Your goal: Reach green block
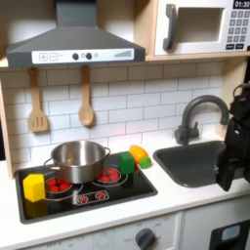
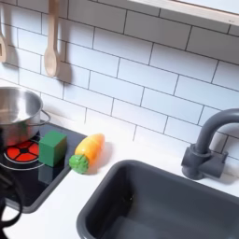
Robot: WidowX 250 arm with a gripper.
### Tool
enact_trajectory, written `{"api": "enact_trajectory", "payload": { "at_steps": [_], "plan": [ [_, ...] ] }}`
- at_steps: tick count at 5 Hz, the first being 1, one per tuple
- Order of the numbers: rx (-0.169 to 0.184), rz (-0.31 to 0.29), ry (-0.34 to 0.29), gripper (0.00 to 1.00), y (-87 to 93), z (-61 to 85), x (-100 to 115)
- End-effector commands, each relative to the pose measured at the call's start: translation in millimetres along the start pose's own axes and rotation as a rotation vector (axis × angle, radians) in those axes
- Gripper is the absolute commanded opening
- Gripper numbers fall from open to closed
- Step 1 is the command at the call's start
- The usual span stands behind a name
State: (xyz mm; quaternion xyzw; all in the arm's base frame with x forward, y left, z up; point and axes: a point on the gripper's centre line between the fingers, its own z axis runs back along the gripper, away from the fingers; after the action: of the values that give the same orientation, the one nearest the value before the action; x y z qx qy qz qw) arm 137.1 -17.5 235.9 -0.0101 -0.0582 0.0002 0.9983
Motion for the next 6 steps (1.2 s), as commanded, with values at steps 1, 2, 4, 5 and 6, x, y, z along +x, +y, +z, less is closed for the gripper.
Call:
{"api": "enact_trajectory", "payload": {
  "at_steps": [1, 2, 4, 5, 6],
  "plan": [
    [0.014, 0.003, -0.007, 1.00, 6.1, -0.8, 26],
    [0.023, 0.003, -0.011, 1.00, 9.6, -2.1, 39],
    [0.045, 0.005, -0.026, 1.00, 22.3, -4.5, 73],
    [0.045, 0.017, -0.042, 1.00, 27.6, -4.4, 87],
    [0.051, 0.033, -0.041, 1.00, 32.2, -7.5, 96]
  ]
}}
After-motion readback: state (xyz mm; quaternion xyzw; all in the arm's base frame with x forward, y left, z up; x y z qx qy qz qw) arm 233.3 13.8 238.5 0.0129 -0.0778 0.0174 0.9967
